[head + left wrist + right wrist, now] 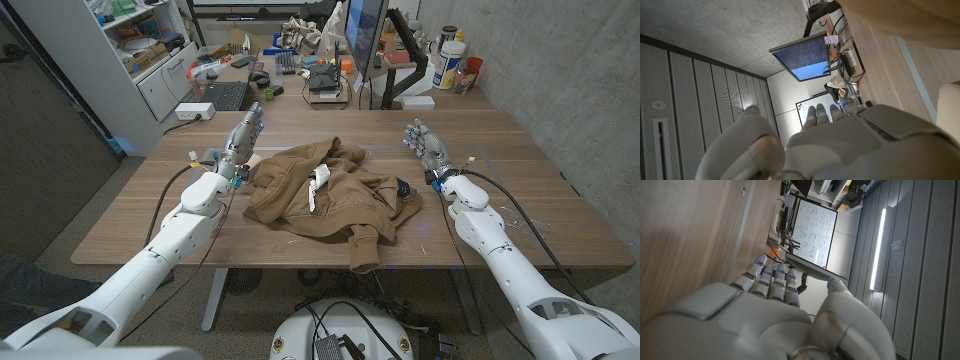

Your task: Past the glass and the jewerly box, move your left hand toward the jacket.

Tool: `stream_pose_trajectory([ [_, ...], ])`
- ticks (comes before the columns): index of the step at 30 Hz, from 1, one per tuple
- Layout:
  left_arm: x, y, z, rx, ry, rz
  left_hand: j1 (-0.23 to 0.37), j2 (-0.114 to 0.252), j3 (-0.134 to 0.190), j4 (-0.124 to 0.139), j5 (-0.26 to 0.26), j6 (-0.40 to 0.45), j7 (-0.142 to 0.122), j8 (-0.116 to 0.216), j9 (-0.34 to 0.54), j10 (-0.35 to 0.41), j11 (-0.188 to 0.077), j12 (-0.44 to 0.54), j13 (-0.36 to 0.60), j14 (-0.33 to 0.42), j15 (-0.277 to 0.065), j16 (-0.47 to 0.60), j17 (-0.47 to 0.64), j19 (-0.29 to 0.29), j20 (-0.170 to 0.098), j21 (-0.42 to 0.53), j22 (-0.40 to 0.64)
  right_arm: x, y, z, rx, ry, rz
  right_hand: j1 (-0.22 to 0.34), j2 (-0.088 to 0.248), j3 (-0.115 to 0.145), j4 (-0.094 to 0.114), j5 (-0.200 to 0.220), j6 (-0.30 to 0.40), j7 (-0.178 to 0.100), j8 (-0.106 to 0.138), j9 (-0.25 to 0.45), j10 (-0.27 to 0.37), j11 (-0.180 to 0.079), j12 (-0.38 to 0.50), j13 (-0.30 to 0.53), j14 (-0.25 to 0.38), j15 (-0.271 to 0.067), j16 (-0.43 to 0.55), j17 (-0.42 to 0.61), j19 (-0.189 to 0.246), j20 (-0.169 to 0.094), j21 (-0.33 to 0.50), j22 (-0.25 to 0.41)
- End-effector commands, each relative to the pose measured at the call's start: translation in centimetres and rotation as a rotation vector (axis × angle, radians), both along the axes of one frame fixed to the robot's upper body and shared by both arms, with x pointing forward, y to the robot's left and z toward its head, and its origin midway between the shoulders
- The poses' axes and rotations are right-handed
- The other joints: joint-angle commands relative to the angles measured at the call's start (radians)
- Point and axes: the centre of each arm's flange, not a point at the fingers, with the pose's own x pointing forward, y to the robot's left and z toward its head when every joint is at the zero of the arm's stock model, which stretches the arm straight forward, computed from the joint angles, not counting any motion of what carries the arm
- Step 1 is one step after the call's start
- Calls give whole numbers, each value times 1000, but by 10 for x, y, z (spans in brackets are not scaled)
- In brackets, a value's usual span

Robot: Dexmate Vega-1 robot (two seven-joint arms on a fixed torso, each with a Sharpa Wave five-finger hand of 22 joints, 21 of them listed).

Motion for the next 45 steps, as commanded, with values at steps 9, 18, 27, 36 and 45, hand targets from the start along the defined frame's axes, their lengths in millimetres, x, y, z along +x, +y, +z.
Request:
stream_pose_trajectory([
  [9,-16,-6,19,15,-89,-11,7,8,1,-8,13,19,4,8,4,19,-5,11,1,18,-7,10,2,2,-3,-3,2,7,2,3,30,-9,-6,17,32,12,-14,2,20,-6,5,0,13,1,3,3,15,1,1,3,7,-23,-12,4],
  [18,-17,-9,22,18,-83,-10,8,10,-1,-9,14,23,4,8,4,21,-4,10,0,20,-8,9,2,3,-2,-5,2,1,-3,9,25,-28,-9,17,34,12,-15,1,21,-6,5,0,15,1,2,3,17,1,0,3,9,-24,-14,5],
  [27,-21,-12,27,29,-95,-7,10,11,-2,-11,15,24,3,7,4,21,-4,9,-1,21,-8,8,2,3,-2,-7,2,-5,-10,16,18,-51,-15,15,34,10,-15,-1,22,-7,4,0,16,1,2,3,19,1,0,3,10,-23,-16,5],
  [36,-31,-15,37,53,-125,-2,11,13,-3,-12,16,26,3,7,4,21,-3,9,-2,21,-8,7,2,2,0,-9,2,-7,-14,12,31,-49,-19,14,34,9,-16,-3,25,-7,4,0,17,1,2,3,22,1,0,4,13,-21,-19,5],
  [45,-39,-20,41,68,-149,3,15,16,-3,-14,18,29,2,7,4,22,-4,8,-2,21,-8,6,1,1,1,-11,2,-7,-15,10,53,-55,-19,12,35,8,-17,-4,28,-8,4,0,19,1,2,3,25,1,0,4,16,-19,-21,5],
])
